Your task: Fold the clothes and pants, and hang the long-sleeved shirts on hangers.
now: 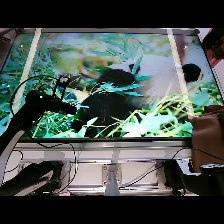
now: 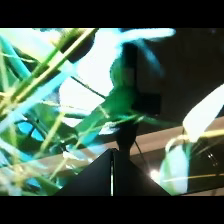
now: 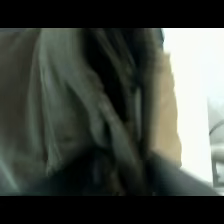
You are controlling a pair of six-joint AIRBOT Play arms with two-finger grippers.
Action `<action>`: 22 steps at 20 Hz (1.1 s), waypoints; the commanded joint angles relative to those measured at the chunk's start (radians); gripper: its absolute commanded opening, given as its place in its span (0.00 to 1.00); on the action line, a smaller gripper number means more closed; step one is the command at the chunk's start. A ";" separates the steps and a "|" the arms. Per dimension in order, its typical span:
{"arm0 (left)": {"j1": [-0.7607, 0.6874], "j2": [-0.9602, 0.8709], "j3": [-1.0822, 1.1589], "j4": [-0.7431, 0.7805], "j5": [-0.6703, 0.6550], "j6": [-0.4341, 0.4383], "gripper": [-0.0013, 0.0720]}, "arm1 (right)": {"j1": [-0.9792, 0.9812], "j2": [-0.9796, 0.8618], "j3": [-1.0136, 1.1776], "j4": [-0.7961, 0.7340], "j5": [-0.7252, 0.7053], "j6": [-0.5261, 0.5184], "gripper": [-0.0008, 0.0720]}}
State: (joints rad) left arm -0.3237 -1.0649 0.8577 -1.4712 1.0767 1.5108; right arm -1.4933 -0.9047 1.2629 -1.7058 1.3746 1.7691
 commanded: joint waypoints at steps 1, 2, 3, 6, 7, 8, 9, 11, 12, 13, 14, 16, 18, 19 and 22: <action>0.000 0.000 0.000 0.005 0.000 0.000 0.03 | -0.015 -0.001 -0.012 0.002 -0.101 0.002 0.91; 0.000 0.000 0.000 0.004 0.000 -0.004 0.03 | -0.014 -0.003 -0.013 0.018 -0.109 0.002 0.91; 0.000 0.000 0.000 0.005 0.000 -0.004 0.03 | -0.014 -0.004 -0.015 0.046 -0.107 0.002 0.91; 0.000 0.000 0.000 0.005 0.000 -0.003 0.03 | 0.007 -0.015 -0.015 0.219 -0.132 -0.017 0.80; 0.000 0.000 0.000 0.005 0.000 -0.003 0.03 | 0.053 -0.021 -0.015 0.278 -0.152 -0.068 0.72; 0.000 0.000 0.000 0.005 0.000 -0.003 0.03 | 0.127 -0.027 -0.015 0.319 -0.170 -0.141 0.69; 0.000 0.000 0.000 0.005 0.000 -0.003 0.03 | 0.216 -0.035 -0.015 0.324 -0.182 -0.192 0.67; 0.000 0.000 0.000 0.005 0.000 -0.003 0.03 | 0.433 -0.055 -0.015 0.316 -0.190 -0.274 0.47; 0.000 0.000 0.000 0.005 0.000 -0.003 0.03 | 0.555 -0.068 -0.015 0.317 -0.184 -0.293 0.36; 0.000 0.000 0.000 0.005 0.000 -0.003 0.03 | 0.673 -0.080 -0.015 0.319 -0.173 -0.294 0.30; 0.000 0.000 0.000 0.005 0.000 -0.003 0.03 | 0.805 -0.093 -0.015 0.318 -0.158 -0.294 0.28; 0.000 0.000 0.000 0.005 0.000 -0.003 0.03 | 1.040 -0.117 -0.015 0.310 -0.149 -0.296 0.26; 0.000 0.000 0.000 0.005 0.000 -0.003 0.03 | 1.244 -0.135 -0.015 0.257 -0.179 -0.299 0.26; 0.000 0.000 0.000 0.005 0.000 -0.003 0.03 | 1.329 -0.139 -0.015 0.223 -0.201 -0.299 0.26; 0.000 0.000 0.000 0.005 0.000 -0.003 0.03 | 1.466 -0.143 -0.015 0.158 -0.273 -0.319 0.07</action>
State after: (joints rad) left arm -0.3237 -1.0649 0.8577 -1.4662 1.0767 1.5070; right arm -0.2008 -1.0363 1.2476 -1.4796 1.1625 1.4727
